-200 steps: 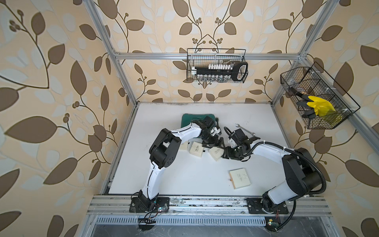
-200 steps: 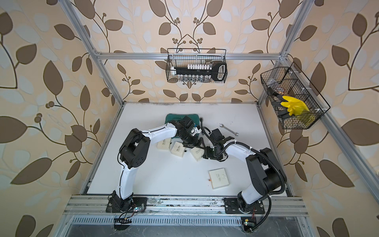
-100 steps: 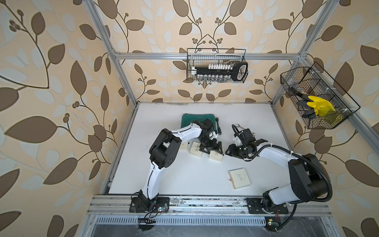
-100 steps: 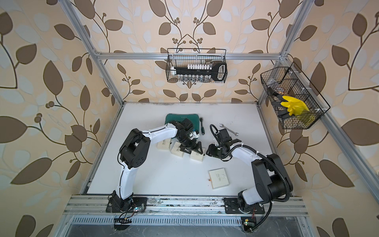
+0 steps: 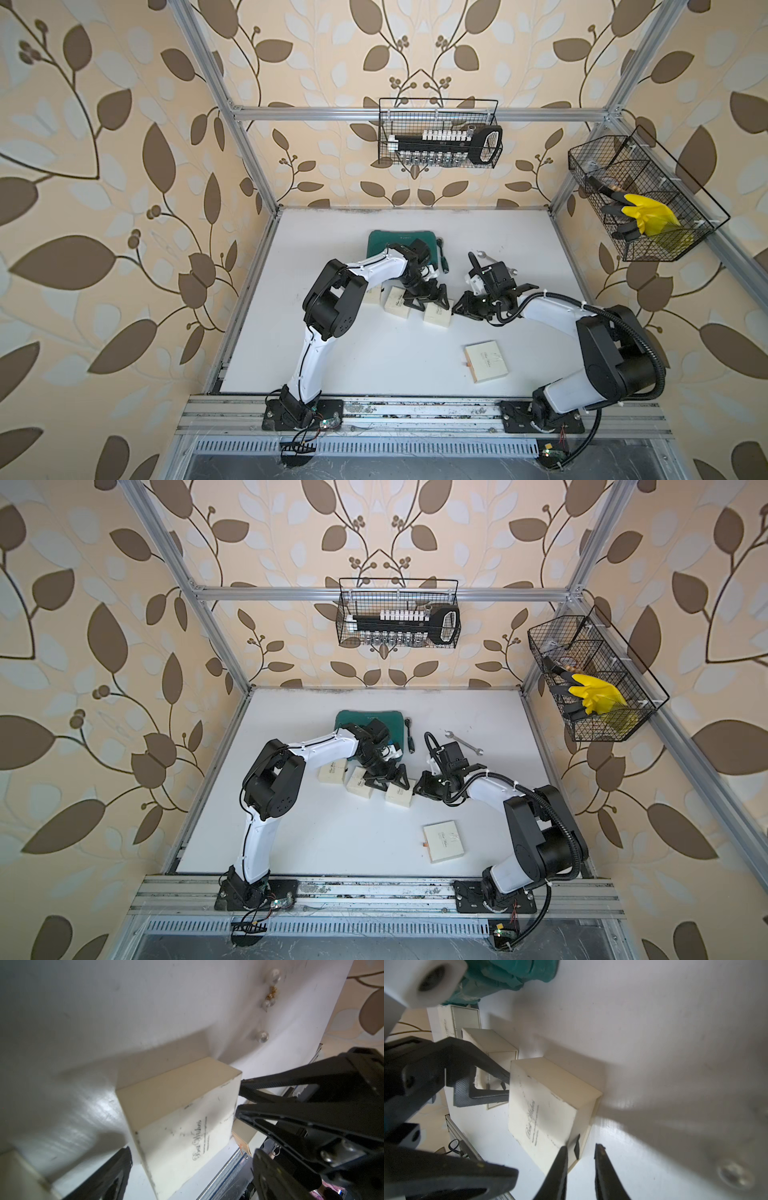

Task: Take out the earrings from the drawer-style jewelry box
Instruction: Adjust the jewelry box at the center of the board, then open the drawer in the jewelry box.

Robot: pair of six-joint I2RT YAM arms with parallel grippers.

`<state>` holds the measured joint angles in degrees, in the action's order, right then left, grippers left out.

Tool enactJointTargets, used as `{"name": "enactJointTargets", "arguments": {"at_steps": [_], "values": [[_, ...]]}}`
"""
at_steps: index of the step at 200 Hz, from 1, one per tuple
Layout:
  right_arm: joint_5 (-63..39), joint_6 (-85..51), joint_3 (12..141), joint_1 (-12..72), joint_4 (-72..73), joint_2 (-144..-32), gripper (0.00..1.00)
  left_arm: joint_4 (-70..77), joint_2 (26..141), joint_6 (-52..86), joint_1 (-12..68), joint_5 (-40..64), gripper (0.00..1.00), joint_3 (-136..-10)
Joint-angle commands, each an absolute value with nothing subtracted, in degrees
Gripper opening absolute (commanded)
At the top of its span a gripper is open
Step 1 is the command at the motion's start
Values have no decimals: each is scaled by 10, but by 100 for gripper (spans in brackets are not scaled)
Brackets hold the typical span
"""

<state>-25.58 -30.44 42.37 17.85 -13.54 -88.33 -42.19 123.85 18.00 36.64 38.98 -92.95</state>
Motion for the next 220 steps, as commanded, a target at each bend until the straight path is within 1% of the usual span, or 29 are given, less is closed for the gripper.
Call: {"name": "enactJointTargets", "arguments": {"at_steps": [1,25,39,57,68,103,146,192,220], "values": [[-268,-304,426,178,-125,-893,24,-432,1253,184,362,395,92,-945],[-271,-306,419,178,-117,-895,23,-432,1256,184,362,392,89,-944],[-272,-309,415,178,-111,-898,23,-433,1258,184,361,392,83,-942],[-278,-313,413,178,-101,-904,23,-433,1262,184,362,395,80,-943],[-283,-314,413,178,-97,-908,23,-433,1264,185,362,395,76,-941],[-284,-319,411,178,-80,-914,23,-434,1267,185,362,395,74,-940],[-304,-338,399,177,-25,-924,22,-438,1273,182,362,393,72,-939],[-341,-347,389,177,21,-927,16,-440,1276,179,362,391,72,-938],[-350,-346,388,177,27,-927,5,-442,1278,178,362,390,72,-937]]}}
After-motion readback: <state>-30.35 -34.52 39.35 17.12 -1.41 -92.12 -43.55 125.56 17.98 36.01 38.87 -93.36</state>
